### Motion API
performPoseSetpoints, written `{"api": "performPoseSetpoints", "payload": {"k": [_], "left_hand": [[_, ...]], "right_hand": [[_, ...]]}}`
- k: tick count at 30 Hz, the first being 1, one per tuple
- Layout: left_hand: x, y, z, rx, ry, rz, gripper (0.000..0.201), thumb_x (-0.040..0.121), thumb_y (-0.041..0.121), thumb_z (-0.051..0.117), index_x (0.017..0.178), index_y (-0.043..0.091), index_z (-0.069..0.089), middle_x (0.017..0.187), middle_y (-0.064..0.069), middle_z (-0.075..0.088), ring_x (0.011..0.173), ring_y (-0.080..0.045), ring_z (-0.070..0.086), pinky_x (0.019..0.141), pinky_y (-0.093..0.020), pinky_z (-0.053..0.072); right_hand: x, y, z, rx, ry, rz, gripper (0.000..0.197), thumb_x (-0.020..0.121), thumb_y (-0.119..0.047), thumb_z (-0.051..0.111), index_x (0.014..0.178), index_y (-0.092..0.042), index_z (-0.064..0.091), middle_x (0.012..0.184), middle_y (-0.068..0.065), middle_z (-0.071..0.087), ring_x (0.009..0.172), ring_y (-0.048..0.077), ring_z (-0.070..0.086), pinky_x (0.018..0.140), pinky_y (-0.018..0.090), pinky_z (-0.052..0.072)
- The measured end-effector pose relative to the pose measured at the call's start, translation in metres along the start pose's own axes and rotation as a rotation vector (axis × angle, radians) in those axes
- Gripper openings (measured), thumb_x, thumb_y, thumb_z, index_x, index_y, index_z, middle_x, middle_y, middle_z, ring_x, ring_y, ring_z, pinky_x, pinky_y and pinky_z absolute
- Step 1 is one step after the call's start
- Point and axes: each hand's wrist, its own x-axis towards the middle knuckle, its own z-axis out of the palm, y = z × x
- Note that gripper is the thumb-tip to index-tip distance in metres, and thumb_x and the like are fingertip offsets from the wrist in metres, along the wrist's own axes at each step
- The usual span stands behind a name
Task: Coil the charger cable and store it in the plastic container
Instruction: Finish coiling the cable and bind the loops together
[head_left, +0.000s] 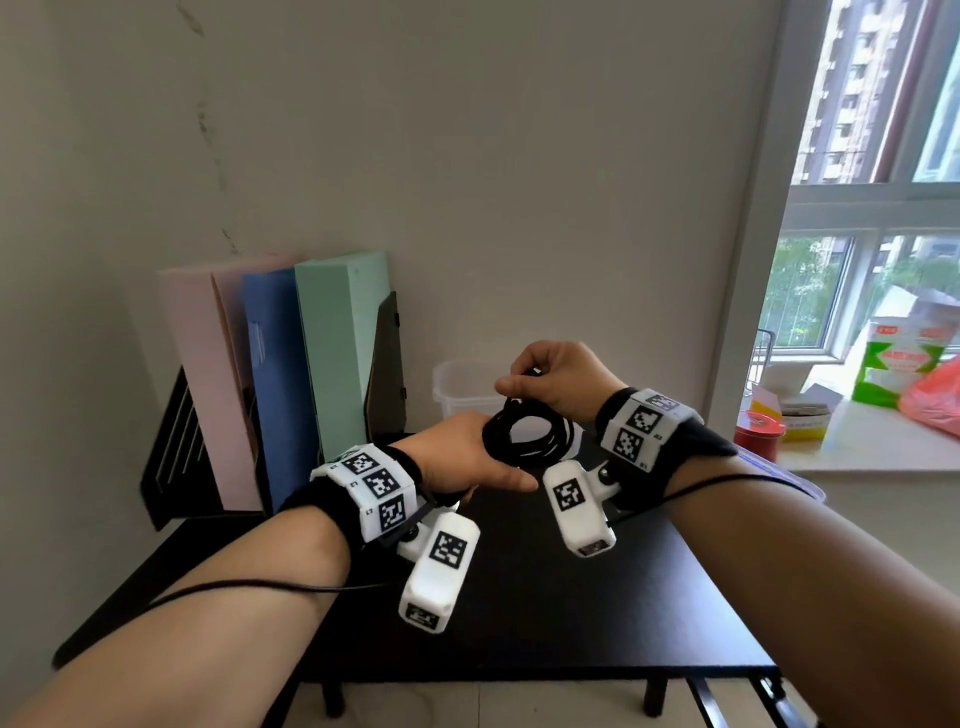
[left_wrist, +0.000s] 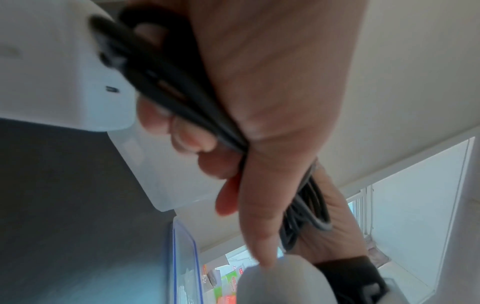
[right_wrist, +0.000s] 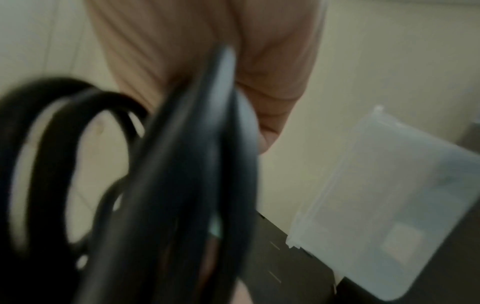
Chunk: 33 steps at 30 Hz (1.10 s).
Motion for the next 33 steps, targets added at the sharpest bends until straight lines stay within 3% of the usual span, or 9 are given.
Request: {"api": "performPoseSetpoints", "payload": {"k": [2, 8, 11, 13, 18, 21, 25, 30, 33], "left_hand": [[0.001, 0.001, 0.001, -0.022, 0.051, 0.033, 0.031, 0.074, 0.025, 0.077, 0.103, 0.023, 0.066, 0.097, 0.009, 0.072, 0.09, 0.002, 0.065, 0.085, -0.015, 0.049], [0.002, 0.002, 0.007, -0.129, 0.186, 0.096, 0.051, 0.081, 0.024, 0.07, 0.122, 0.034, 0.041, 0.119, -0.003, 0.063, 0.107, -0.043, 0.061, 0.092, -0.053, 0.05], [0.003, 0.0, 0.005, -0.152, 0.168, 0.105, 0.043, 0.083, 0.022, 0.068, 0.119, 0.03, 0.044, 0.104, -0.002, 0.064, 0.063, -0.025, 0.066, 0.059, -0.038, 0.057], [0.004, 0.0, 0.005, -0.175, 0.169, 0.127, 0.039, 0.084, 0.021, 0.067, 0.116, 0.027, 0.046, 0.089, 0.001, 0.061, 0.043, -0.008, 0.054, 0.045, -0.024, 0.047], [0.007, 0.002, 0.007, -0.322, 0.311, 0.175, 0.025, 0.087, 0.013, 0.062, 0.108, 0.023, 0.056, 0.063, 0.003, 0.05, 0.039, 0.002, 0.048, 0.047, -0.017, 0.041], [0.008, 0.001, 0.005, -0.331, 0.338, 0.143, 0.037, 0.087, 0.016, 0.063, 0.122, 0.018, 0.05, 0.062, 0.004, 0.05, 0.038, 0.001, 0.048, 0.045, -0.017, 0.042], [0.01, -0.001, 0.001, -0.24, 0.356, 0.123, 0.042, 0.087, 0.019, 0.063, 0.126, 0.017, 0.047, 0.071, 0.009, 0.052, 0.048, 0.001, 0.052, 0.047, -0.01, 0.041], [0.009, -0.007, 0.003, -0.203, 0.339, 0.052, 0.049, 0.086, 0.024, 0.064, 0.129, 0.017, 0.042, 0.085, 0.002, 0.057, 0.052, -0.015, 0.055, 0.046, -0.022, 0.047], [0.009, -0.01, 0.003, -0.202, 0.354, 0.028, 0.049, 0.087, 0.025, 0.063, 0.129, 0.016, 0.04, 0.081, 0.002, 0.056, 0.042, -0.01, 0.053, 0.044, -0.022, 0.045]], "right_hand": [[0.002, 0.007, 0.0, 0.111, 0.023, 0.078, 0.022, 0.074, -0.027, 0.078, 0.066, -0.017, 0.06, 0.065, 0.003, 0.06, 0.059, 0.015, 0.054, 0.061, 0.029, 0.048], [0.006, 0.006, -0.007, 0.235, -0.002, 0.228, 0.028, 0.078, -0.032, 0.075, 0.069, -0.013, 0.056, 0.063, 0.011, 0.064, 0.041, 0.014, 0.055, 0.045, 0.024, 0.047], [0.005, 0.005, -0.013, 0.244, -0.031, 0.279, 0.031, 0.076, -0.035, 0.075, 0.065, -0.015, 0.054, 0.054, 0.004, 0.063, 0.04, 0.013, 0.055, 0.044, 0.022, 0.046], [0.002, 0.01, -0.017, 0.34, -0.091, 0.326, 0.03, 0.078, -0.033, 0.073, 0.066, -0.014, 0.053, 0.049, -0.001, 0.06, 0.04, 0.011, 0.055, 0.045, 0.023, 0.046], [-0.004, 0.013, -0.005, 0.737, -0.122, 0.405, 0.021, 0.095, -0.012, 0.048, 0.078, -0.012, 0.06, 0.06, 0.002, 0.056, 0.043, 0.007, 0.052, 0.039, 0.016, 0.038], [-0.001, 0.014, 0.003, 0.711, -0.077, 0.403, 0.026, 0.094, -0.003, 0.039, 0.083, -0.016, 0.058, 0.068, 0.0, 0.051, 0.049, 0.005, 0.047, 0.041, 0.016, 0.036], [-0.006, 0.008, 0.0, 0.84, -0.191, 0.428, 0.03, 0.096, -0.004, 0.04, 0.074, -0.007, 0.06, 0.054, 0.002, 0.055, 0.039, 0.008, 0.049, 0.034, 0.016, 0.036], [-0.003, 0.018, 0.002, 0.903, -0.18, 0.491, 0.028, 0.093, -0.015, 0.05, 0.073, -0.008, 0.069, 0.074, 0.005, 0.054, 0.067, 0.015, 0.046, 0.064, 0.021, 0.04], [-0.008, 0.017, 0.002, 0.987, -0.169, 0.495, 0.04, 0.093, -0.044, 0.048, 0.084, -0.009, 0.064, 0.083, 0.005, 0.064, 0.082, 0.017, 0.058, 0.091, 0.026, 0.046]]}}
